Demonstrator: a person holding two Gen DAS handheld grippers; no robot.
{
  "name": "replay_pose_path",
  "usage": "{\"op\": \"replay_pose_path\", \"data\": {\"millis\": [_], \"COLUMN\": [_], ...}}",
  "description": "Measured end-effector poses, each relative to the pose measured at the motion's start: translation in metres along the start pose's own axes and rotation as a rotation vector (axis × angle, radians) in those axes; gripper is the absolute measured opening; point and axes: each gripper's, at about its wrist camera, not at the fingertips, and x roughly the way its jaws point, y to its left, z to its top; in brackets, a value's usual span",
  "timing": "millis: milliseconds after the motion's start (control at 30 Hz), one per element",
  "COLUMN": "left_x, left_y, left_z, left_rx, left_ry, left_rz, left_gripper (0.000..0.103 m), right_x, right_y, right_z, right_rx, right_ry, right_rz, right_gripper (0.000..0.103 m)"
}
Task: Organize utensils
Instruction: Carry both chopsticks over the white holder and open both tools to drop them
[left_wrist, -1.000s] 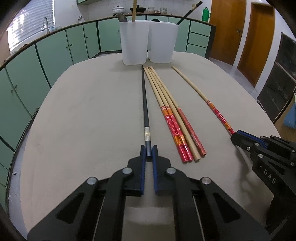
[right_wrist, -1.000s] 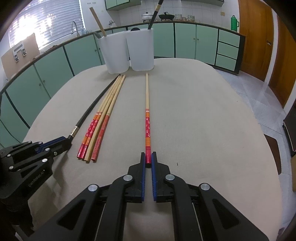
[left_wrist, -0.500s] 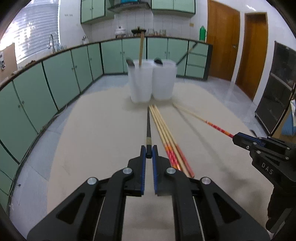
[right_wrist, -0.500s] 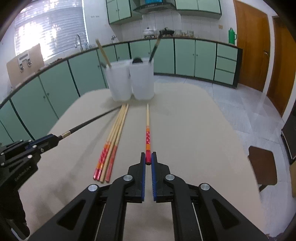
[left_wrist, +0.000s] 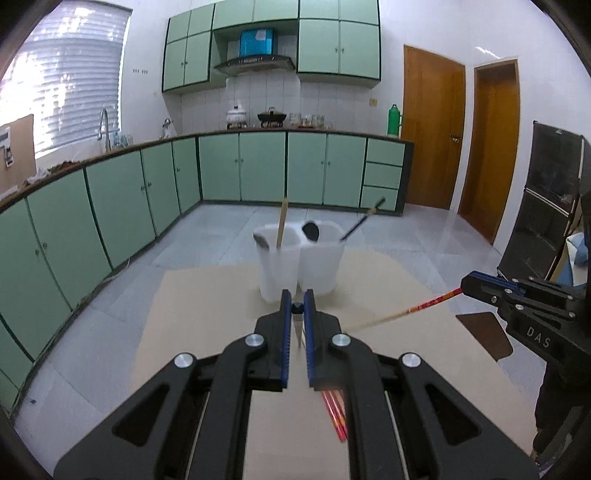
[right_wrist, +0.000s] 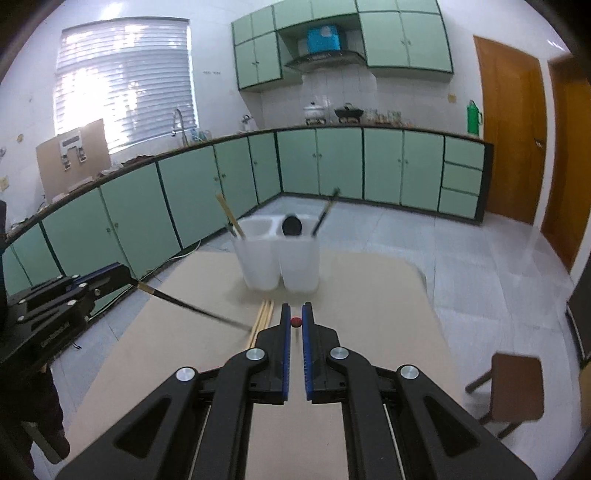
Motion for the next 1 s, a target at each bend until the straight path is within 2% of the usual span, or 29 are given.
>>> {"op": "replay_pose_path", "data": {"millis": [333,600,833,1000], "left_x": [0.011,0.004,0.002,0.012], "left_y": [-0.002,0.004,-0.004,-0.011], "left_z": [0.029,0.053,0.094,0.14], "left_rx": [0.001,0.003,0.016,0.025], "left_ry": [0.0,-0.046,-0.125,-0.204], "left_rz": [-0.042,-0.079,-0.105,-0.102], "left_gripper": [0.006,0.006,0.006,0.006], "right_x": [0.018,0.011,0.009,0.02], "right_y": [0.002,0.002,0.001,-0.003], "right_z": [0.043,0.086,0.136,0.17], "right_rx": [-0.032,-0.053,-0.078,-0.071], "right_ry": [0.029,-0.015,-0.091,-0.139], "right_rz": [0.072,0.111,0.099,0.08], "right_gripper": [0.006,0.006,0.006,0.006]}}
